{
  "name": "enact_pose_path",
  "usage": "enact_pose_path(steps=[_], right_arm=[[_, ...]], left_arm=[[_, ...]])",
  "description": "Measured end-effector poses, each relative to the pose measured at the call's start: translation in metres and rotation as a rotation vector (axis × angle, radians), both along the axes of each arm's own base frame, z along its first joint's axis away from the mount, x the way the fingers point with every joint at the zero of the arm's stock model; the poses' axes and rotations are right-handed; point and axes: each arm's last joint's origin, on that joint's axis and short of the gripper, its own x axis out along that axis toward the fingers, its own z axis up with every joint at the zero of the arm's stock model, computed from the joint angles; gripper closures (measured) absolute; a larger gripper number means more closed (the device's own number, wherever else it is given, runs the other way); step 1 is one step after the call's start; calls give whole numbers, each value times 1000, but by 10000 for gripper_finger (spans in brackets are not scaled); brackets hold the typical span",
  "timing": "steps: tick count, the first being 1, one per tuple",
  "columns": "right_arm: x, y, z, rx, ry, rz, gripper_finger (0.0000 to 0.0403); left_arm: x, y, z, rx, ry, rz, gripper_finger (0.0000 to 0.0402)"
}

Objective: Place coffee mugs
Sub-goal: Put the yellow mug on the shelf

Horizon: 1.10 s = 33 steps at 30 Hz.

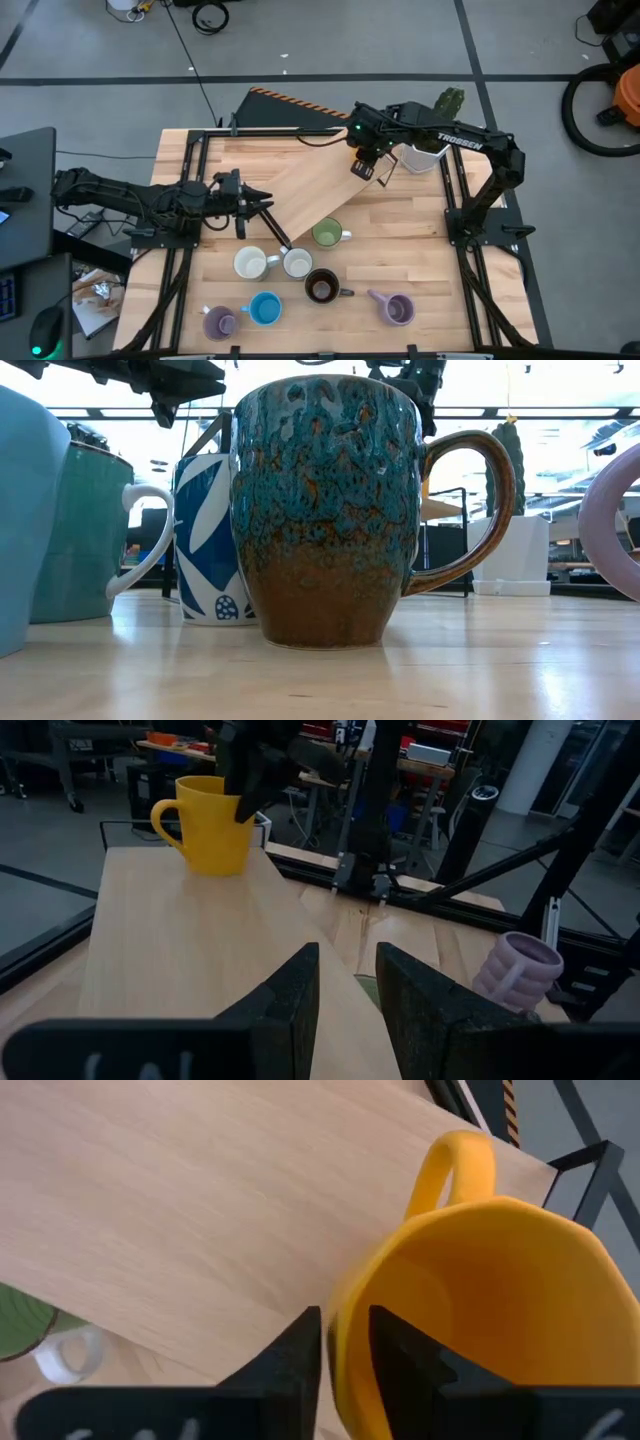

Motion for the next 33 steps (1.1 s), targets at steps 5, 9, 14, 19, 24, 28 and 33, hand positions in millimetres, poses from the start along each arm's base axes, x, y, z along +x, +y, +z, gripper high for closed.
enact_pose_path(steps=[5, 9, 14, 19, 24, 28, 33], right_arm=[[2, -1, 1, -16, -19, 17, 258], [2, -1, 10, -31, -40, 34, 224], [-3, 4, 27, -66, -32, 127, 192], [-13, 15, 27, -125, 127, 385, 184], [-19, 15, 26, -182, 231, 467, 197], [-21, 12, 24, -203, 263, 495, 215], [-22, 8, 19, -173, 269, 494, 246]], left_arm=[[0, 0, 0, 1, 3, 0, 294], [0, 0, -1, 0, 5, 0, 294], [0, 0, -1, 3, 9, 0, 294], [0, 0, -3, -5, 29, -13, 294], [0, 0, -4, -2, 45, -13, 294], [0, 0, -4, -2, 44, -13, 294], [0, 0, -4, -2, 44, -13, 294]])
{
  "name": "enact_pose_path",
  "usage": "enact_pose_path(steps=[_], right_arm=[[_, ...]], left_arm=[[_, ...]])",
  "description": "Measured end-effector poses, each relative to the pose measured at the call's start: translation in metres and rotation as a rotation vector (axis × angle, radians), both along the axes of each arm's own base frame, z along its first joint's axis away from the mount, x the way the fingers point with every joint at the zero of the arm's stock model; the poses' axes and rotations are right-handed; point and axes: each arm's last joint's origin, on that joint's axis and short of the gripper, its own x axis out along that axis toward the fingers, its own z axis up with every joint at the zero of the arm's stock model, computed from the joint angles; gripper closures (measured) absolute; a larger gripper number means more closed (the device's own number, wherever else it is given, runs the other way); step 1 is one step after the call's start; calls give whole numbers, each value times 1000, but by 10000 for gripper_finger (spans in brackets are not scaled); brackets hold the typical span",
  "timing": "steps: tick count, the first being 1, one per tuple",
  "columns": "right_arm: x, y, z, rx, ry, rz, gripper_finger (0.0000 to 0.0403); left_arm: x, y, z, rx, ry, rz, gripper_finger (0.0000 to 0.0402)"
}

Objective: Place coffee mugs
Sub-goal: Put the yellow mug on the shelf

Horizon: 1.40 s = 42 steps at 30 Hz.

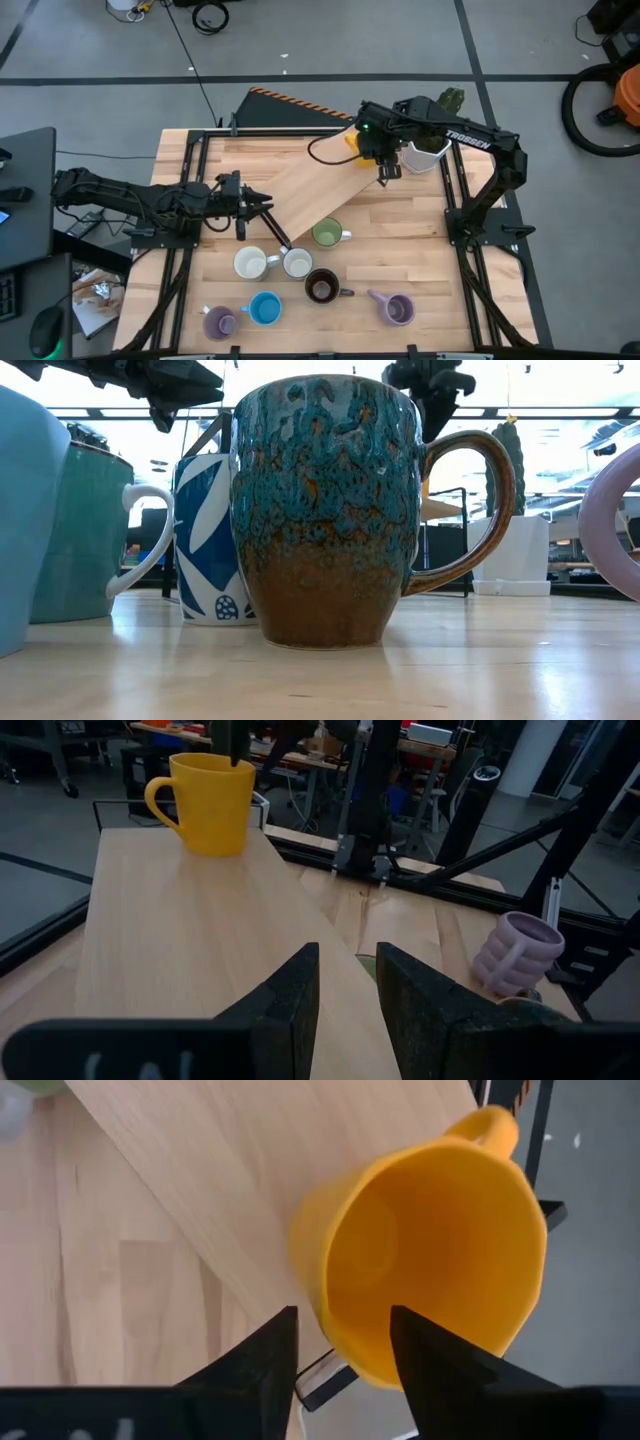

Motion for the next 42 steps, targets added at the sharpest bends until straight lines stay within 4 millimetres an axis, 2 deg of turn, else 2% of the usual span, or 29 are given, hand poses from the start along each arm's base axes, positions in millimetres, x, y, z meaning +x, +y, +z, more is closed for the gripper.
enact_pose_path(steps=[13, 18, 36, 42], right_arm=[[3, 4, -10, 52, 8, 10, 350], [3, 5, -10, 93, -10, 5, 375], [7, 6, -9, 51, -29, 12, 339], [7, 4, -9, 4, -21, 21, 306]], left_arm=[[0, 0, 0, 2, 0, 0, 294], [0, 0, 0, 9, 1, -1, 294], [0, 0, 0, 9, 2, -1, 294], [0, 0, 0, 9, 2, -1, 294]])
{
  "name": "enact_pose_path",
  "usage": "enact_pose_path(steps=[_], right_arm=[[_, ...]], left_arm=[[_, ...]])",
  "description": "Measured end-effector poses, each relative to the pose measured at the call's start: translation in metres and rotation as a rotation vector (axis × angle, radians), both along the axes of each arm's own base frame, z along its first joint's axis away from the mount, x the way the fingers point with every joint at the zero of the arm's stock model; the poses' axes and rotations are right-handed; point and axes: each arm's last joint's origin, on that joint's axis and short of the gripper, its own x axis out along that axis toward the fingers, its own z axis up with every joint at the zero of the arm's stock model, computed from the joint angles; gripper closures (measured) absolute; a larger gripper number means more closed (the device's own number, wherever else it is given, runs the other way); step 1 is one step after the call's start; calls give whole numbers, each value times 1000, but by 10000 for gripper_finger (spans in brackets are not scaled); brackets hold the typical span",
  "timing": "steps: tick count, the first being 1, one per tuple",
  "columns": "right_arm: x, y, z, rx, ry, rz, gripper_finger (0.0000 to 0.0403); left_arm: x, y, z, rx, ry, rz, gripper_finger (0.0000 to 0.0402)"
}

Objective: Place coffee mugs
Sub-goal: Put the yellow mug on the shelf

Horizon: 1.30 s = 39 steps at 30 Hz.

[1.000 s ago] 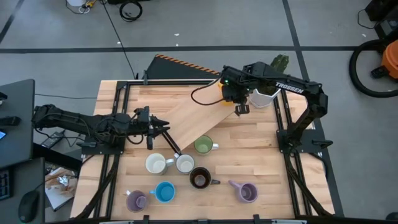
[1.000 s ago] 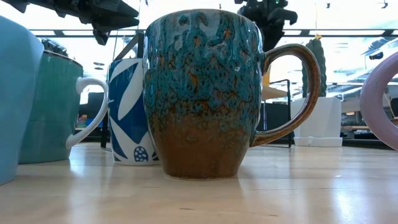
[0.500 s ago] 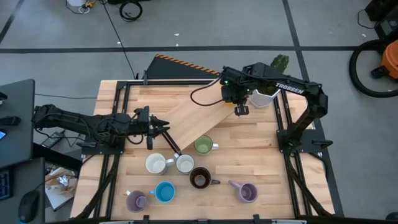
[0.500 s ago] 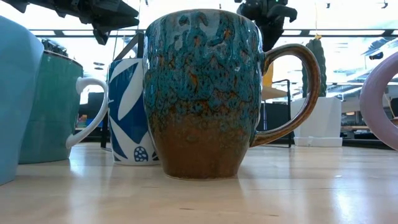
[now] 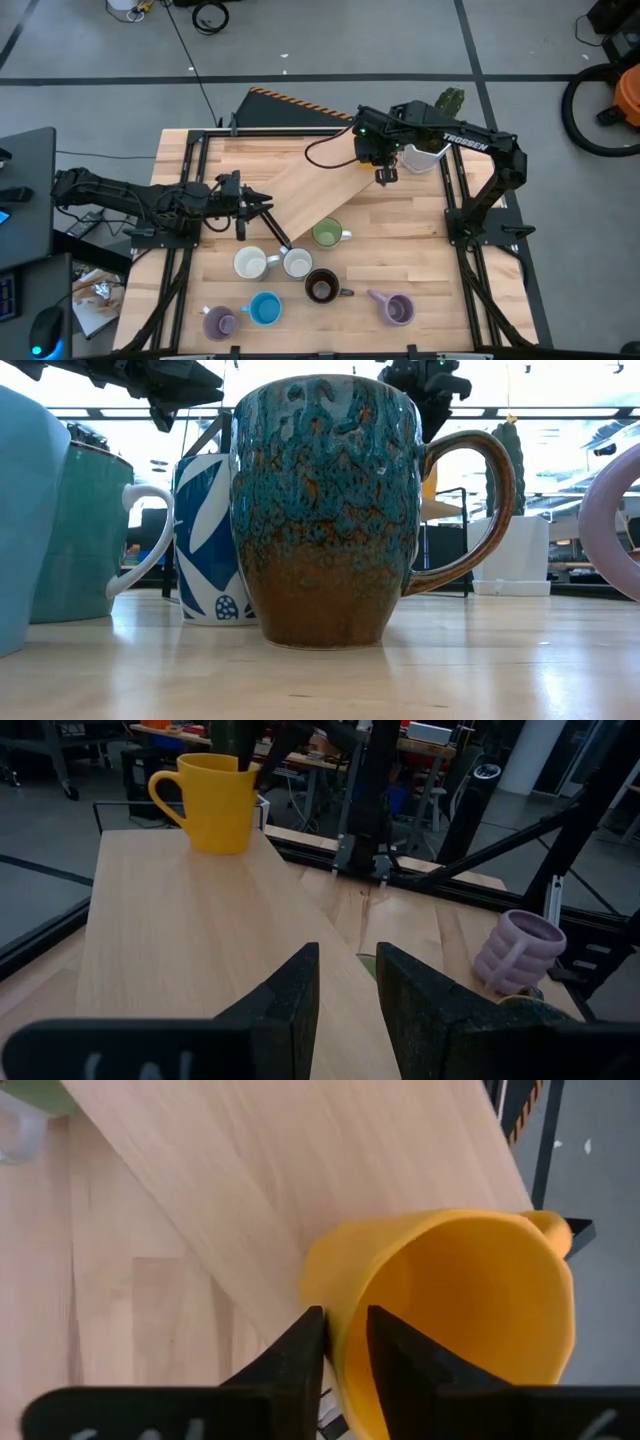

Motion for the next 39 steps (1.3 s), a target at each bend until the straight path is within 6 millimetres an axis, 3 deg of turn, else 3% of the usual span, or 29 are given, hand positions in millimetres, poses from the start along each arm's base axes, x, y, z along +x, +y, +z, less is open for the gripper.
enact_pose_path(steps=[9, 26, 39], right_arm=[[0, -5, 1, -95, 38, 71, 260], [5, -26, 6, -147, -71, 108, 259], [-1, -39, 6, -158, -56, 110, 259]], left_arm=[[0, 0, 0, -2, 2, 0, 294], [0, 0, 0, 1, 4, 0, 294], [0, 0, 0, 1, 4, -1, 294]])
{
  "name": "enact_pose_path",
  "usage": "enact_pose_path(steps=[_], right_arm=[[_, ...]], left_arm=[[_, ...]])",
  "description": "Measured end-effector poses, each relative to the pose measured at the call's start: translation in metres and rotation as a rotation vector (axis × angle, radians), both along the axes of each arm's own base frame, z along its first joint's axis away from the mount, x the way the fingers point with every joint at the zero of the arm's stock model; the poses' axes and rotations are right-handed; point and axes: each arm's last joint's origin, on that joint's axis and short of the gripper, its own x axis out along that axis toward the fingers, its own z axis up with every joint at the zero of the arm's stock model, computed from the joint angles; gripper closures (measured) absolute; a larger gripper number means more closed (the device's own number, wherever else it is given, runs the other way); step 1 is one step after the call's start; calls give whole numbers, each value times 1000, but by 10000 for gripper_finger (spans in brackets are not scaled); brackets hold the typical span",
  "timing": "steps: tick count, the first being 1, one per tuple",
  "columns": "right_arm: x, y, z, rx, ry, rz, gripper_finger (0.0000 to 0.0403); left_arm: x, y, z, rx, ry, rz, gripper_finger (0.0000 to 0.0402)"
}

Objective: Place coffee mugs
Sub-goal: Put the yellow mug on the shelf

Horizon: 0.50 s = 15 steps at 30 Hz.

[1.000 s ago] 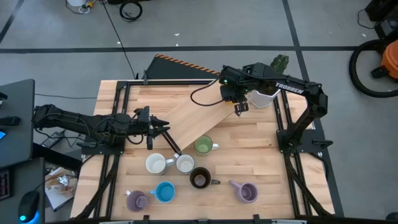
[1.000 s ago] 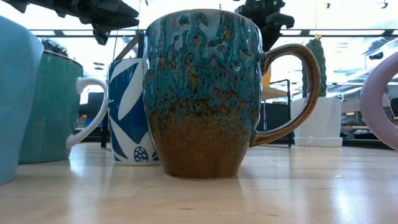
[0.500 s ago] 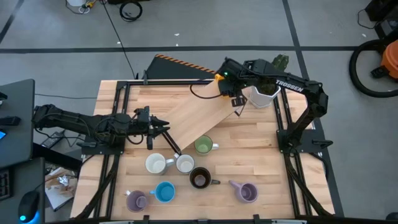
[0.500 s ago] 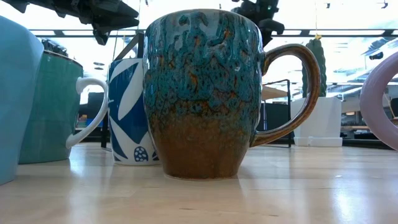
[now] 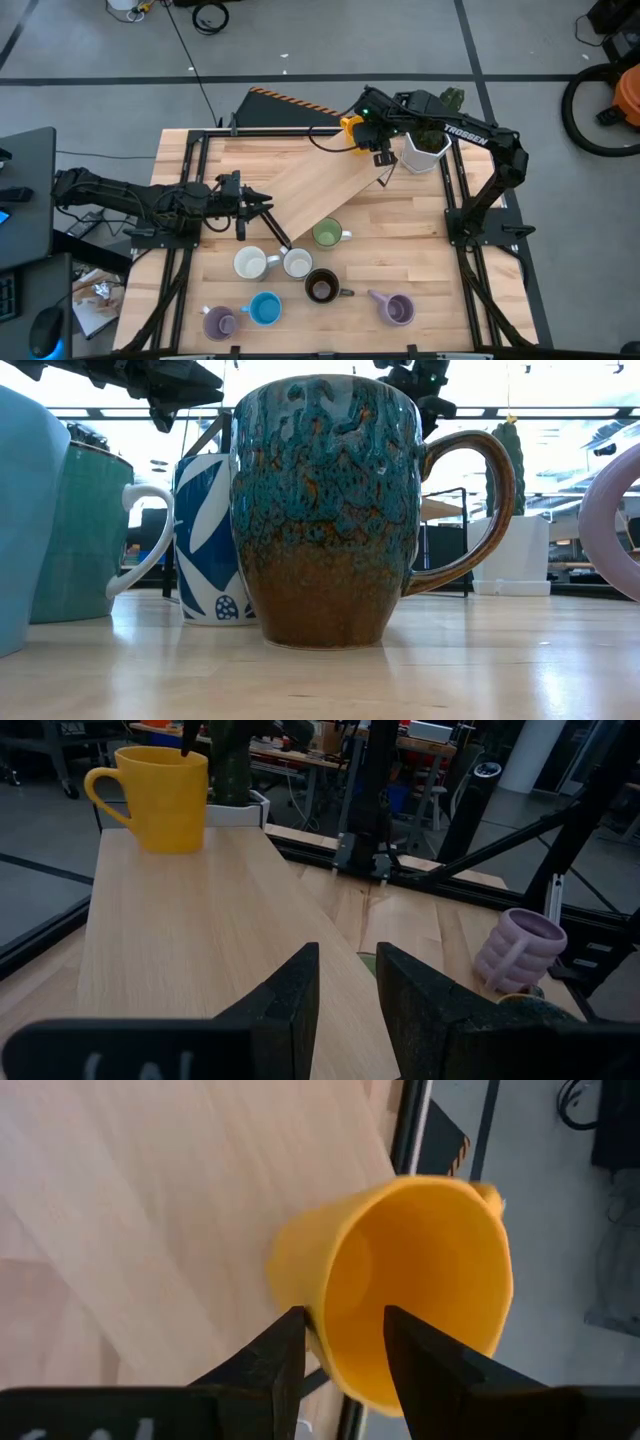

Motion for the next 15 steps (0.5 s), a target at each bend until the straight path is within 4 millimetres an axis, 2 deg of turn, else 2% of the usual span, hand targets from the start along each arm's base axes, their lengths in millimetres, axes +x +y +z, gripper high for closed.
enact_pose_path(steps=[15], right_arm=[[2, -1, 1, 13, -34, 6, 259]], left_arm=[[0, 0, 0, -3, -1, 1, 294]])
